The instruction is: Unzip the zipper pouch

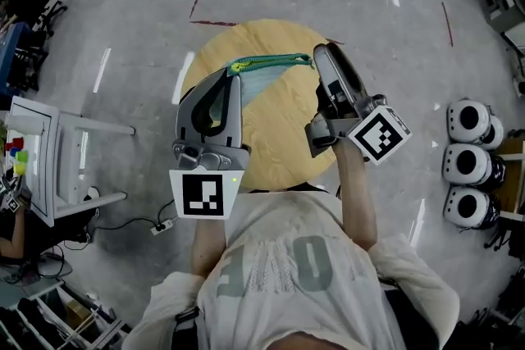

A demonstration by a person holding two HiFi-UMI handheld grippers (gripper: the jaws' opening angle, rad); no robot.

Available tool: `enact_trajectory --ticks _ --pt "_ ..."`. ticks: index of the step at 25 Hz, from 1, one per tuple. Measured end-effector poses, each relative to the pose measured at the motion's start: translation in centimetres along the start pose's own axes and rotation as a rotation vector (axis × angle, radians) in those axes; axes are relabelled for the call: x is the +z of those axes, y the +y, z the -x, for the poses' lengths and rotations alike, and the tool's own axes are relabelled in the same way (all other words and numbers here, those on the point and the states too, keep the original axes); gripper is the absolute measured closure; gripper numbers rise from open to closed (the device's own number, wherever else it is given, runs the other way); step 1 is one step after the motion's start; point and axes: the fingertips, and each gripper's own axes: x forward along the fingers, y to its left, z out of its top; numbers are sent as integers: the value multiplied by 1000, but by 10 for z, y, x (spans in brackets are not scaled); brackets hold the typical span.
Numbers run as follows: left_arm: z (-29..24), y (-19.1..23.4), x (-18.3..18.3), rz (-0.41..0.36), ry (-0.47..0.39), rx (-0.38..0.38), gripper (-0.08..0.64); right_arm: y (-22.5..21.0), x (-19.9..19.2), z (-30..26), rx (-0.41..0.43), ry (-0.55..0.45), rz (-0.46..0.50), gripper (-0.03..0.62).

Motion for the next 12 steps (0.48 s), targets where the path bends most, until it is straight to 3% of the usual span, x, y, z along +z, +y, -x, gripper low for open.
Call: enact_trajectory --ticks 4,12 --pt "-14 -17 -23 113 28 -67 534 -4 12 16 -39 -32 49 382" --pt "-38 -63 -77 337 120 -189 534 -32 26 55 -131 -86 46 382"
